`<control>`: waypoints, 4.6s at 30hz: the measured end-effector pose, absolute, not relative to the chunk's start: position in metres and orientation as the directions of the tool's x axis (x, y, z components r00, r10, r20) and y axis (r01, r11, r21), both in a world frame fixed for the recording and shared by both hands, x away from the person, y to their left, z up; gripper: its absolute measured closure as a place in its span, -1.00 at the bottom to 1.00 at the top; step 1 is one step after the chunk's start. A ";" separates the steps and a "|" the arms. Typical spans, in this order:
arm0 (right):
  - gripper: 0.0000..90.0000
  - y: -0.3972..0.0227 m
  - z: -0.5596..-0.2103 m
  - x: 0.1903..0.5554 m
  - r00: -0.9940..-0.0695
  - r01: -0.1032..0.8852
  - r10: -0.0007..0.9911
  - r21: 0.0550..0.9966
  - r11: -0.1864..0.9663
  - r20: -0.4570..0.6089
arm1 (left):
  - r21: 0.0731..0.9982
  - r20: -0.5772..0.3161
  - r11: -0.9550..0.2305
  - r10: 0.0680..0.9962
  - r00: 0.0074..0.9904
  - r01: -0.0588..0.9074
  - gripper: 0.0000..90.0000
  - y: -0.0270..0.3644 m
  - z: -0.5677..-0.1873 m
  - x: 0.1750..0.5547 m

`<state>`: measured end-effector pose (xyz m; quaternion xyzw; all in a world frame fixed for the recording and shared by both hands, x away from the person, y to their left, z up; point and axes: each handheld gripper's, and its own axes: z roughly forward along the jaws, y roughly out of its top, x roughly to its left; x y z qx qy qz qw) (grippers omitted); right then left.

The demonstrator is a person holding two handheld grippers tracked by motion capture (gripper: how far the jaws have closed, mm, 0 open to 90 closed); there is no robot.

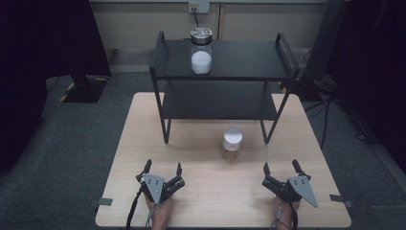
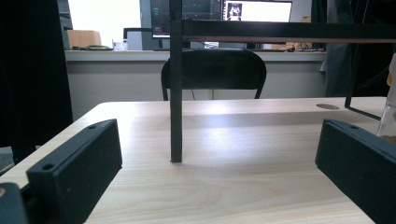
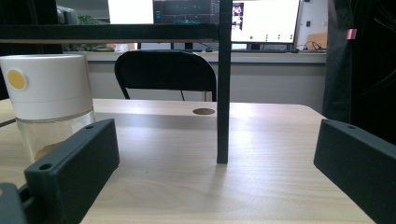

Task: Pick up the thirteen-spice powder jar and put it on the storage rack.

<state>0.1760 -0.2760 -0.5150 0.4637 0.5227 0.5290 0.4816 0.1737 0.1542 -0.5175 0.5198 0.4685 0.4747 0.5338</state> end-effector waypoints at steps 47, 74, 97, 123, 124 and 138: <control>-1.00 -0.274 -0.514 0.177 -0.091 -0.023 0.996 1.000 0.015 -0.017 | 1.000 -0.007 0.009 0.994 0.105 -0.019 -1.00 0.153 -0.517 0.174; -1.00 -0.263 -0.437 0.202 -0.273 -0.084 0.961 0.996 0.029 -0.050 | 1.000 -0.007 0.009 0.993 0.114 -0.018 -1.00 0.155 -0.517 0.174; -1.00 -0.205 -0.457 0.258 -0.345 -0.060 0.938 0.998 0.015 -0.035 | 1.000 -0.007 0.009 0.993 0.114 -0.019 -1.00 0.155 -0.517 0.174; -0.74 -0.187 -0.493 0.269 -0.328 0.036 0.944 0.999 -0.011 0.022 | 1.000 -0.015 0.018 0.993 0.115 -0.019 -1.00 0.156 -0.517 0.174; -0.72 -0.187 -0.493 0.269 -0.329 0.038 0.944 0.999 -0.014 0.026 | 1.000 -0.013 0.016 0.993 0.115 -0.019 -1.00 0.156 -0.517 0.174; -0.50 -0.189 -0.494 0.270 -0.339 0.060 0.940 0.998 -0.017 0.036 | 1.000 -0.008 0.010 0.994 0.113 -0.019 -1.00 0.154 -0.517 0.174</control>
